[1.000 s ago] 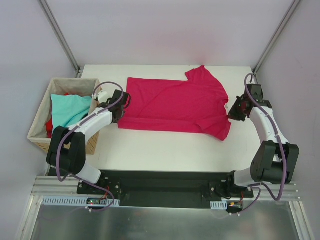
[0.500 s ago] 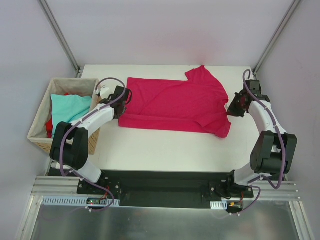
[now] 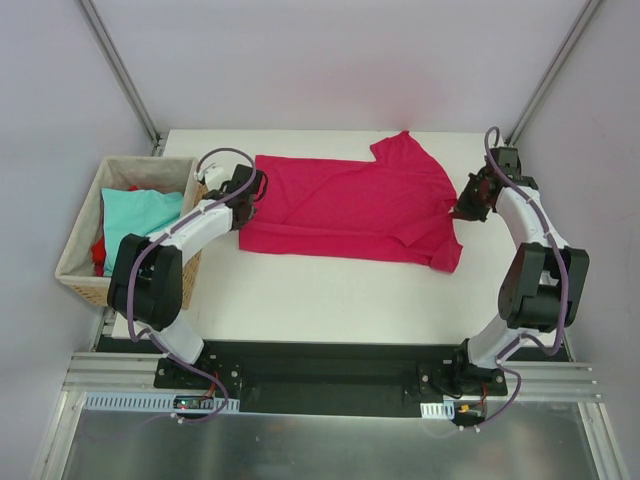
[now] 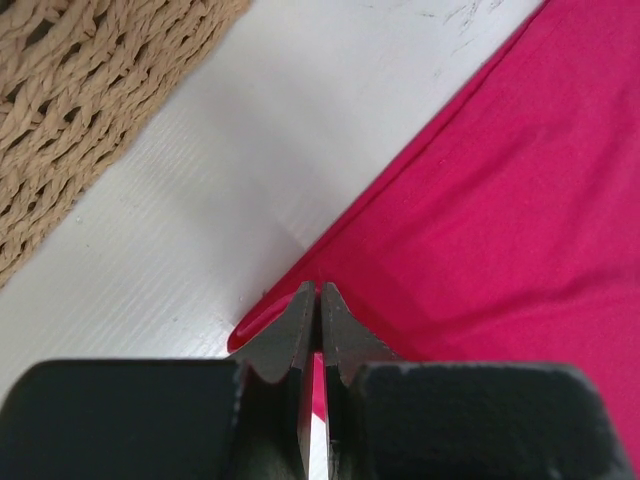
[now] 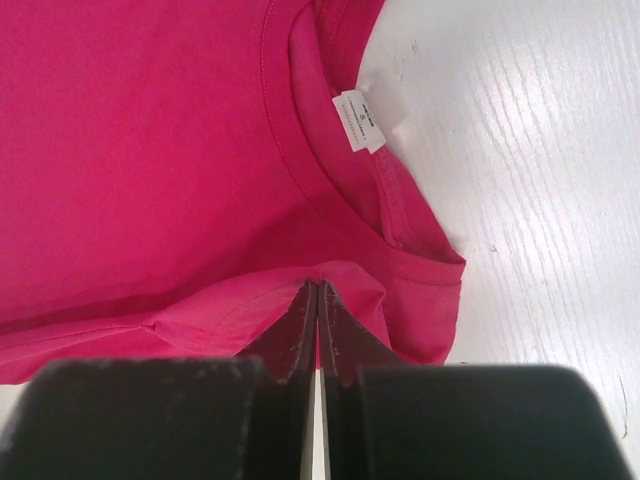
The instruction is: Fold and stack the t-shirts
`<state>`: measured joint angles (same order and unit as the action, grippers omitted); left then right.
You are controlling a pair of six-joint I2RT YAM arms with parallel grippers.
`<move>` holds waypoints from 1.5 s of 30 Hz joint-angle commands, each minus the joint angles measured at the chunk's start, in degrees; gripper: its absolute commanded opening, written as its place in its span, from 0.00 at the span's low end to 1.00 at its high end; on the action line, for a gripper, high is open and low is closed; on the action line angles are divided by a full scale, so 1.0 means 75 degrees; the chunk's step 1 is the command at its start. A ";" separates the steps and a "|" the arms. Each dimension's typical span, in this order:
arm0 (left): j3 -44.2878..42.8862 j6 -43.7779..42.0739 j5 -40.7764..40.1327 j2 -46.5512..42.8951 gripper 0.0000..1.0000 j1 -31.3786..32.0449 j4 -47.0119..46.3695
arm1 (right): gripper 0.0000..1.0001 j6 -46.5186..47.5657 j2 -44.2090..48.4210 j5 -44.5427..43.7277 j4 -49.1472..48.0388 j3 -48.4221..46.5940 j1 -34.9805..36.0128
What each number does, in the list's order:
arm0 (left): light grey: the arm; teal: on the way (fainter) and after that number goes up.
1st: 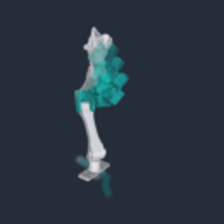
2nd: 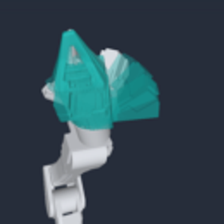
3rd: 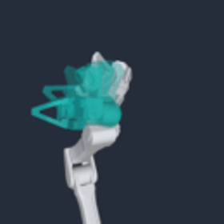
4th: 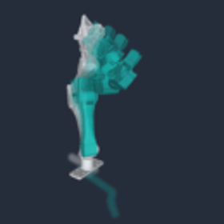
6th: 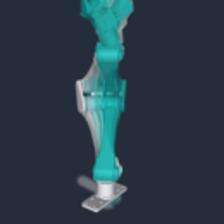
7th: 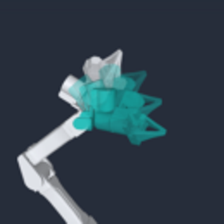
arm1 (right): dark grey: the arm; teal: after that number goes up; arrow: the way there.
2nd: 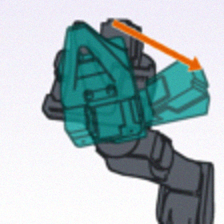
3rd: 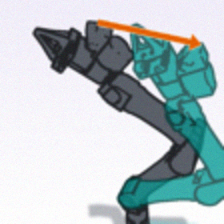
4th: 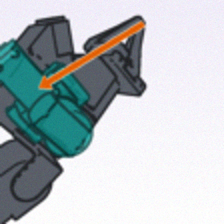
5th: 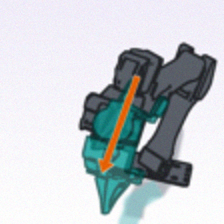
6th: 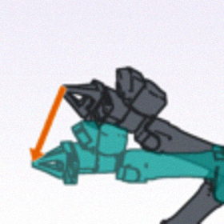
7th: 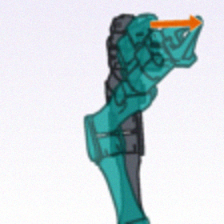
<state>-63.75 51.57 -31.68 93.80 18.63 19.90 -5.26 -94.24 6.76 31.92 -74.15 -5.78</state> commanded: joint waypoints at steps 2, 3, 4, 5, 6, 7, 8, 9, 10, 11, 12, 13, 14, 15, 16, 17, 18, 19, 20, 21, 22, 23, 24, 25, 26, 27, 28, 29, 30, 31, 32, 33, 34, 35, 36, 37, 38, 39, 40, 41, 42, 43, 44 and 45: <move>-0.0372 -0.0173 -0.0077 0.0161 0.00 -0.0117 0.0030 | 0.00 0.0127 -0.0243 0.0071 -0.0026 -0.0519 0.0021; -0.0406 -0.0185 -0.0053 0.0185 0.00 -0.0129 0.0007 | 0.00 0.0127 -0.0325 0.0117 -0.0014 -0.0589 0.0021; -0.0430 -0.0185 -0.0053 0.0220 0.00 -0.0141 0.0018 | 0.01 0.0115 -0.0384 0.0152 -0.0026 -0.0636 0.0021; -0.0453 -0.0196 -0.0030 0.0266 0.00 -0.0152 0.0018 | 0.01 0.0115 -0.0419 0.0164 -0.0014 -0.0672 0.0021; -0.0488 -0.0197 -0.0018 0.0290 0.00 -0.0152 0.0018 | 0.00 0.0127 -0.0501 0.0176 -0.0002 -0.0730 0.0021; -0.0512 -0.0208 -0.0018 0.0314 0.00 -0.0152 0.0018 | 0.01 0.0127 -0.0536 0.0165 -0.0002 -0.0754 0.0021; -0.0535 -0.0220 -0.0030 0.0383 0.00 -0.0164 0.0018 | 0.00 0.0127 -0.0572 0.0164 0.0009 -0.0777 0.0021; -0.0594 -0.0208 -0.0018 0.0407 0.00 -0.0164 0.0018 | 0.00 0.0127 -0.0595 0.0164 0.0021 -0.0812 0.0021; -0.0629 -0.0243 -0.0006 0.0466 0.00 -0.0164 0.0018 | 0.00 0.0138 -0.0665 0.0164 0.0033 -0.0882 0.0021; -0.0653 -0.0255 -0.0006 0.0489 0.00 -0.0176 0.0018 | 0.00 0.0138 -0.0689 0.0176 0.0056 -0.0918 0.0021; -0.0699 -0.0255 0.0017 0.0513 0.00 -0.0187 0.0018 | 0.00 0.0150 -0.0724 0.0176 0.0045 -0.0976 0.0021; -0.0723 -0.0267 0.0017 0.0536 0.00 -0.0188 0.0018 | 0.00 0.0150 -0.0805 0.0176 0.0079 -0.1058 0.0021; -0.0746 -0.0267 0.0029 0.0571 0.00 -0.0188 0.0018 | 0.00 0.0162 -0.0829 0.0176 0.0103 -0.1117 0.0021; -0.0793 -0.0290 0.0029 0.0606 0.00 -0.0188 0.0018 | 0.00 0.0162 -0.0876 0.0176 0.0103 -0.1164 0.0021; -0.0805 -0.0302 0.0041 0.0630 0.00 -0.0199 0.0018 | 0.00 0.0185 -0.0923 0.0176 0.0138 -0.1199 0.0021; -0.0840 -0.0290 0.0041 0.0665 0.00 -0.0211 0.0018 | 0.01 0.0197 -0.0958 0.0165 0.0161 -0.1269 0.0021; -0.0864 -0.0313 0.0041 0.0677 0.00 -0.0223 0.0018 | 0.00 0.0267 -0.0993 0.0153 0.0150 -0.1304 0.0021; -0.0887 -0.0314 0.0041 0.0712 0.00 -0.0223 0.0018 | 0.00 0.0279 -0.1005 0.0141 0.0185 -0.1328 0.0021; -0.0910 -0.0337 0.0041 0.0735 0.00 -0.0223 0.0018 | 0.00 0.0302 -0.1063 0.0106 0.0185 -0.1363 0.0021; -0.0922 -0.0337 0.0029 0.0770 0.00 -0.0223 0.0018 | 0.00 0.0349 -0.1087 0.0094 0.0208 -0.1398 0.0021; -0.0922 -0.0326 0.0029 0.0806 0.00 -0.0234 0.0018 | 0.00 0.0361 -0.1111 0.0083 0.0220 -0.1410 0.0021; -0.0934 -0.0325 0.0017 0.0841 0.00 -0.0234 0.0018 | 0.01 0.0384 -0.1157 0.0082 0.0220 -0.1445 0.0021; -0.0934 -0.0325 0.0040 0.0853 0.00 -0.0234 0.0007 | 0.00 0.0373 -0.1169 0.0106 0.0232 -0.1469 0.0021; -0.0946 -0.0302 0.0041 0.0888 0.00 -0.0246 0.0018 | 0.00 0.0373 -0.1193 0.0117 0.0232 -0.1492 0.0021; -0.0934 -0.0302 0.0041 0.0900 0.00 -0.0246 0.0018 | 0.00 0.0373 -0.1228 0.0152 0.0232 -0.1504 0.0021; -0.0934 -0.0302 0.0029 0.0911 0.00 -0.0258 0.0018 | 0.01 0.0373 -0.1275 0.0188 0.0220 -0.1539 0.0021; -0.0934 -0.0256 0.0029 0.0923 0.00 -0.0281 0.0007 | 0.00 0.0361 -0.1298 0.0211 0.0220 -0.1562 0.0021; -0.0934 -0.0255 0.0052 0.0946 0.00 -0.0293 0.0018 | 0.00 0.0361 -0.1333 0.0269 0.0220 -0.1574 0.0021; -0.0934 -0.0278 0.0041 0.0947 0.00 -0.0305 0.0018 | 0.00 0.0361 -0.1368 0.0305 0.0220 -0.1586 0.0021; -0.0946 -0.0290 0.0052 0.0970 0.00 -0.0316 0.0018 | 0.00 0.0361 -0.1380 0.0317 0.0220 -0.1598 0.0021; -0.0946 -0.0302 0.0064 0.0982 0.00 -0.0316 0.0007 | 0.00 0.0361 -0.1404 0.0328 0.0232 -0.1586 0.0021; -0.0957 -0.0325 0.0064 0.0982 0.00 -0.0305 0.0007 | 0.00 0.0361 -0.1404 0.0317 0.0220 -0.1574 0.0021; -0.0958 -0.0325 0.0064 0.1005 0.00 -0.0316 0.0007 | 0.00 0.0373 -0.1416 0.0305 0.0220 -0.1551 0.0021; -0.0969 -0.0325 0.0064 0.1017 0.00 -0.0316 0.0007 | 0.00 0.0396 -0.1416 0.0270 0.0220 -0.1551 0.0021; -0.0981 -0.0360 0.0064 0.1040 0.00 -0.0316 0.0007 | 0.00 0.0385 -0.1427 0.0258 0.0220 -0.1551 0.0021; -0.1016 -0.0372 0.0076 0.1075 0.00 -0.0316 0.0007 | 0.01 0.0384 -0.1439 0.0247 0.0220 -0.1551 0.0021; -0.1063 -0.0407 0.0076 0.1110 0.00 -0.0316 0.0007 | 0.00 0.0373 -0.1427 0.0235 0.0220 -0.1562 0.0021; -0.1075 -0.0419 0.0087 0.1122 0.00 -0.0316 0.0007 | 0.00 0.0350 -0.1439 0.0235 0.0209 -0.1563 0.0021; -0.1098 -0.0419 0.0064 0.1122 0.00 -0.0316 0.0007 | 0.00 0.0349 -0.1416 0.0235 0.0197 -0.1551 0.0021; -0.1121 -0.0419 0.0076 0.1122 0.00 -0.0316 0.0007 | 0.01 0.0338 -0.1392 0.0223 0.0185 -0.1539 0.0021; -0.1133 -0.0431 0.0076 0.1122 0.00 -0.0316 0.0007 | 0.00 0.0326 -0.1381 0.0223 0.0162 -0.1539 0.0021; -0.1168 -0.0431 0.0087 0.1146 0.00 -0.0316 0.0007 | 0.00 0.0314 -0.1357 0.0165 0.0162 -0.1539 0.0021; -0.1192 -0.0431 0.0099 0.1157 0.00 -0.0316 -0.0005 | 0.00 0.0314 -0.1345 0.0130 0.0150 -0.1539 0.0021; -0.1215 -0.0442 0.0099 0.1181 0.00 -0.0316 -0.0005 | 0.00 0.0337 -0.1334 0.0094 0.0150 -0.1539 0.0021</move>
<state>-70.22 49.63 -30.50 102.04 16.78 19.81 -3.38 -104.79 8.34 33.26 -83.42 -5.78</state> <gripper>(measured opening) 0.009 0.009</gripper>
